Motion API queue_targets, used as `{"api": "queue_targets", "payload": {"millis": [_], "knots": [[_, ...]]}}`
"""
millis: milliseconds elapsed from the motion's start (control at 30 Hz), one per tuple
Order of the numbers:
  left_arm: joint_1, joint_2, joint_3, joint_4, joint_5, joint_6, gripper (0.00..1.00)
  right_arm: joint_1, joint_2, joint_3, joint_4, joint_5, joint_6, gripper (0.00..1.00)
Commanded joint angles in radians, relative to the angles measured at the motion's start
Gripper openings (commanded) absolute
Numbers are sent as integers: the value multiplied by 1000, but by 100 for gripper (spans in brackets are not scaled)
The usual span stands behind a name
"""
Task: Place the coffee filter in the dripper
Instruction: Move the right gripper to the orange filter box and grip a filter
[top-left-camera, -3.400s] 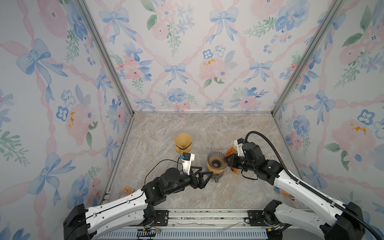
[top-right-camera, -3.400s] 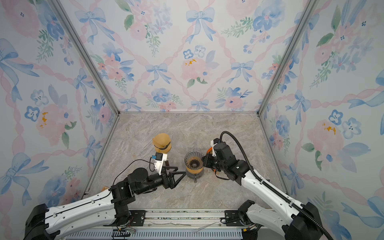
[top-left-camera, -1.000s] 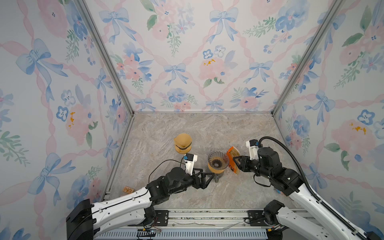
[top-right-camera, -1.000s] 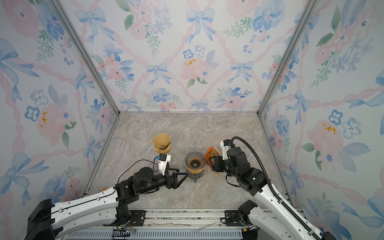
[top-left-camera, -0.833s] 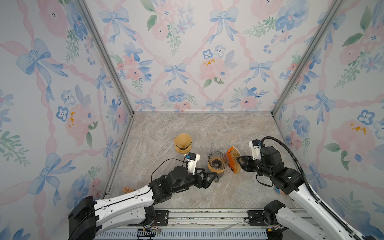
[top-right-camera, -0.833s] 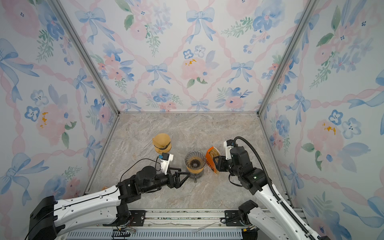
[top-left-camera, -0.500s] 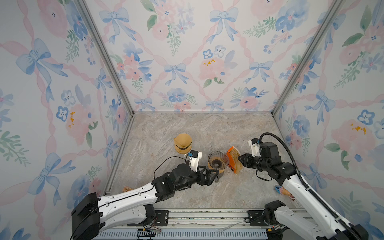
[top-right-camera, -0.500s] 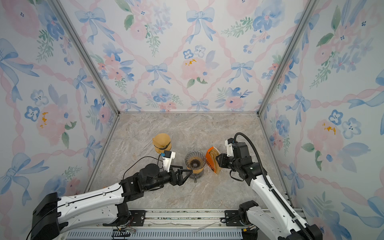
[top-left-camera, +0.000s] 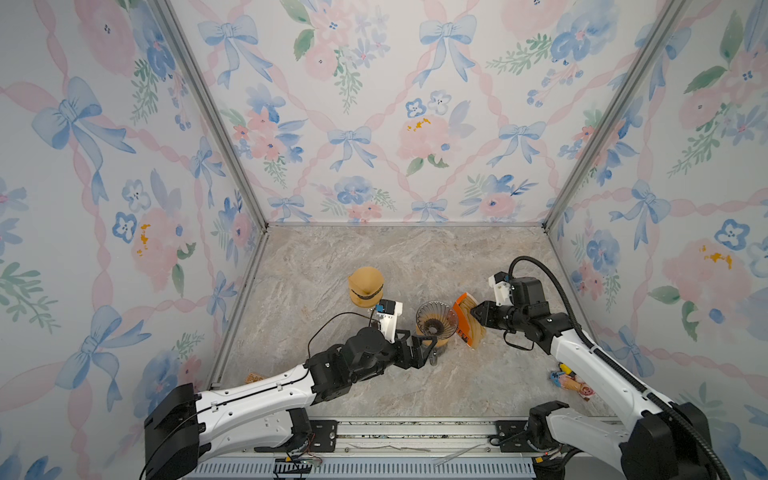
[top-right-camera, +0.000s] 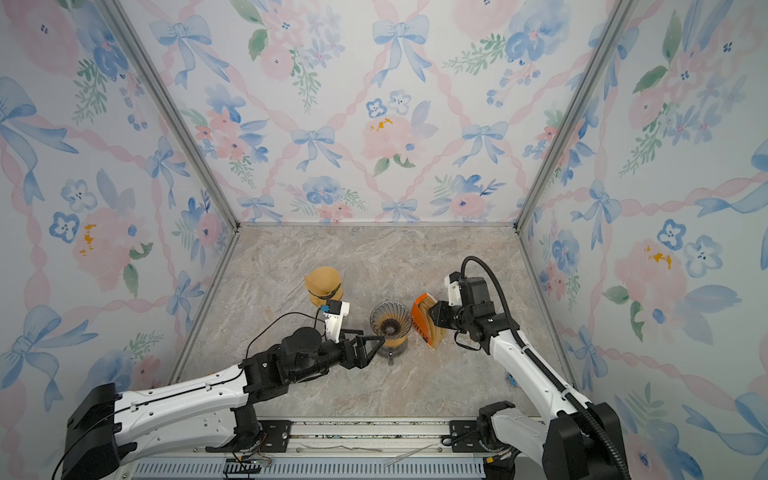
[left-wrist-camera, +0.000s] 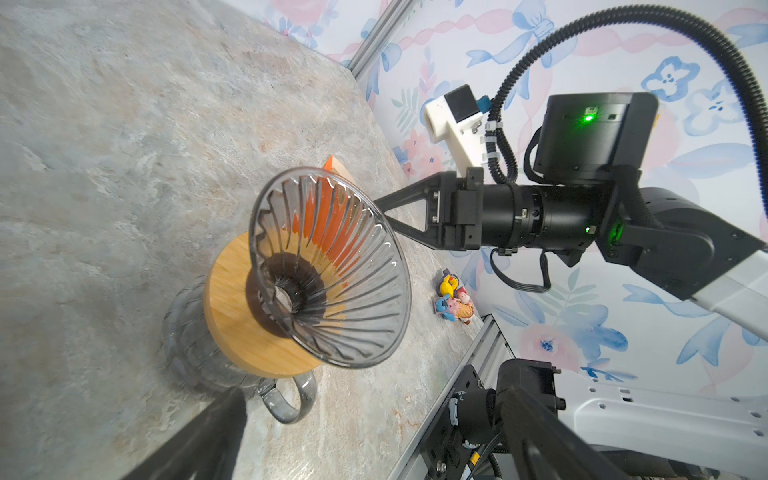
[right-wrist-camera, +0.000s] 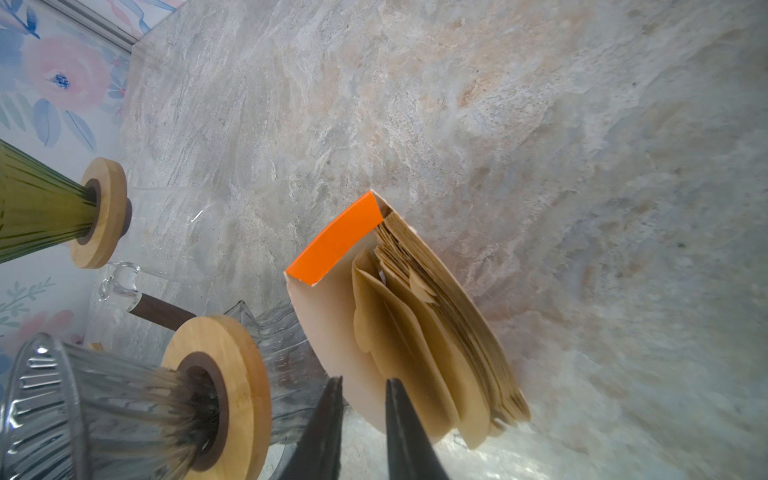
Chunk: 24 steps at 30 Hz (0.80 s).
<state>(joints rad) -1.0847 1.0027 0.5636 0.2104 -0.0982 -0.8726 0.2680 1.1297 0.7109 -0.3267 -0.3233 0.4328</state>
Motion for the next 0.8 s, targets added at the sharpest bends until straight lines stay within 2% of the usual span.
{"api": "queue_targets", "payload": {"millis": [0,533,767], "knots": [[-5,23,46,-22,-24,3,98,-10,29,5,48,-33,-23,23],[-4,91,105,-60,0,23,98,-10,153,21,113,-57,-35,23],[-4,99,106,-59,-6,24,98,-8,158,12,117,-61,-42,15]]}}
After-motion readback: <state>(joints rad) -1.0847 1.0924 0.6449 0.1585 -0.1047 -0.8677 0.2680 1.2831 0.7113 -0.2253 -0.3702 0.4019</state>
